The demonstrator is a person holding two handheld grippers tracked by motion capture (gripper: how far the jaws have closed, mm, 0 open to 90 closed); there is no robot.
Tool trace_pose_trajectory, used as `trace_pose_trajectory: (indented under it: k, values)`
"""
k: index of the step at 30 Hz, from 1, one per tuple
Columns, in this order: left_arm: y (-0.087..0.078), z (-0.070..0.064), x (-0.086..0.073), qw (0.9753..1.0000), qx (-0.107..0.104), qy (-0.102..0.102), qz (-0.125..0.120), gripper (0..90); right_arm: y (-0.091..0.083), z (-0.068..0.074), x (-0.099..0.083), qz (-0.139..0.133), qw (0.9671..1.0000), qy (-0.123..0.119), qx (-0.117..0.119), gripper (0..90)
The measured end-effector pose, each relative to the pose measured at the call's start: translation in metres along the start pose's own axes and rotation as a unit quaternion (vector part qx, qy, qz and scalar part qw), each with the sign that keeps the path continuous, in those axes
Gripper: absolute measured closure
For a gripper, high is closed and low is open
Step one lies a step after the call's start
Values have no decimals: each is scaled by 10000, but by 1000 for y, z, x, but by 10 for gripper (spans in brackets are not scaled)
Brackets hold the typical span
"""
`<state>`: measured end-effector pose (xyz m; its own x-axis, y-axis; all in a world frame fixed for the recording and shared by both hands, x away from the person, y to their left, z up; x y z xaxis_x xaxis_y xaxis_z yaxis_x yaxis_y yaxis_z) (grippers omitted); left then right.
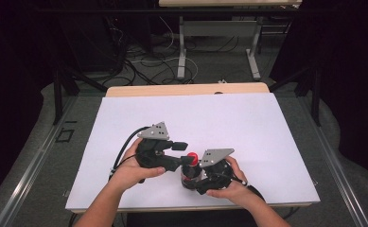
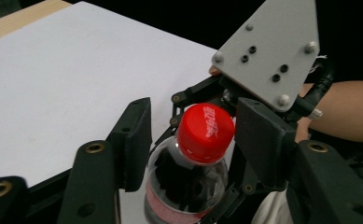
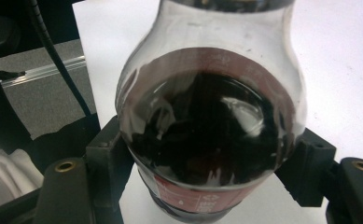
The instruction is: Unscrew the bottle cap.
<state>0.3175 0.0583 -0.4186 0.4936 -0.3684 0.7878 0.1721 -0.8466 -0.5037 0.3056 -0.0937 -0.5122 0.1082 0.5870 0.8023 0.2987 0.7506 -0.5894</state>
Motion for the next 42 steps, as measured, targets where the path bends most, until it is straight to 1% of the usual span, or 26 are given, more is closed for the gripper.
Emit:
trace_pose_trajectory:
  k: [2, 3, 4, 9, 10, 12, 15, 18, 21, 22, 24, 25, 26, 27, 28, 30, 32, 33, 34, 35, 37, 38, 39, 40, 41, 42]
  values:
    - [1, -1, 1, 10000, -44, 32, -13, 495, 0, 1, 0, -21, 10000, -31, 28, 284]
    - [1, -2, 1, 9998, -182, 81, 57, 498, 0, 2, 0, -54, 10000, -50, 33, 284]
    - [3, -2, 1, 9997, -212, 98, 57, 499, 0, 3, 1, -62, 10000, -35, 63, 284]
    - [6, -5, 0, 9992, -293, 175, 228, 568, -1, 6, 3, -92, 9998, -105, 134, 284]
    - [6, -6, -1, 9988, -330, 226, 286, 599, -2, 6, 4, -67, 9997, -173, 156, 284]
    - [6, -7, -1, 9987, -309, 259, 295, 604, -2, 7, 4, -90, 9996, -200, 168, 284]
    - [6, -9, -1, 9989, -185, 321, 301, 610, -1, 8, 4, -89, 9997, -187, 160, 284]
    - [6, -11, -2, 9990, -136, 316, 268, 613, -1, 8, 4, -102, 9997, -170, 124, 284]
    - [8, -14, -2, 9995, 43, 261, 190, 615, -1, 8, 4, -103, 9999, -92, 87, 285]
    - [8, -14, -2, 9995, 43, 261, 190, 615, -1, 8, 5, -106, 9999, -79, 71, 285]
    - [9, -18, -3, 9994, 231, 211, 151, 616, -1, 8, 5, -95, 9999, -28, 36, 285]
    - [9, -21, -3, 9988, 428, 203, 101, 617, -1, 8, 5, -92, 9999, -45, -2, 285]
    - [9, -22, -3, 9985, 509, 180, 48, 617, -1, 8, 5, -93, 10000, 1, -16, 285]
    - [9, -22, -3, 9985, 509, 180, 48, 617, -1, 8, 6, -90, 10000, 11, -32, 285]
    - [11, -25, -3, 9975, 688, 131, -103, 618, -1, 8, 6, -109, 9999, 44, -84, 285]
    - [11, -27, -3, 9971, 742, 80, -111, 619, -2, 8, 7, -111, 9997, 106, -168, 285]
    - [12, -28, -4, 9937, 1077, -2, -320, 620, -2, 8, 7, -96, 9995, 180, -249, 285]
    - [11, -29, -4, 9925, 1156, -90, -383, 620, -2, 7, 7, -87, 9994, 197, -283, 285]
    - [12, -30, -5, 9903, 1286, -149, -506, 621, -3, 6, 7, -100, 9990, 228, -370, 285]
    - [12, -30, -5, 9903, 1286, -149, -506, 621, -3, 6, 8, -83, 9988, 261, -406, 285]
    - [12, -32, -6, 9871, 1451, -285, -607, 621, -3, 7, 8, -73, 9984, 273, -490, 285]
    - [13, -32, -6, 9849, 1546, -316, -707, 621, -4, 6, 8, -18, 9983, 270, -518, 285]
    - [13, -33, -7, 9831, 1629, -390, -739, 621, -4, 7, 9, -44, 9973, 359, -643, 285]
    - [13, -35, -8, 9794, 1765, -556, -806, 621, -4, 7, 9, 32, 9972, 336, -670, 285]
    - [13, -35, -8, 9794, 1765, -556, -806, 622, -4, 7, 9, 11, 9966, 370, -736, 285]
    - [13, -35, -8, 9777, 1828, -609, -836, 622, -4, 7, 9, 12, 9963, 359, -786, 285]
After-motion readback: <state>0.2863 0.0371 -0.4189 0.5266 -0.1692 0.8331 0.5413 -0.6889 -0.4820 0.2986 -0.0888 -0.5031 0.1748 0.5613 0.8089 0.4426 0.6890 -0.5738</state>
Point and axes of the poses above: each handheld gripper's, and its own axes: y roughly forward along the jaws, x roughly out of its top, z roughly to its left, the point moved 4 cm from there along y, roughly forward along the jaws, and after that the axes turned 10 degrees about -y, right-handed, at the moved point
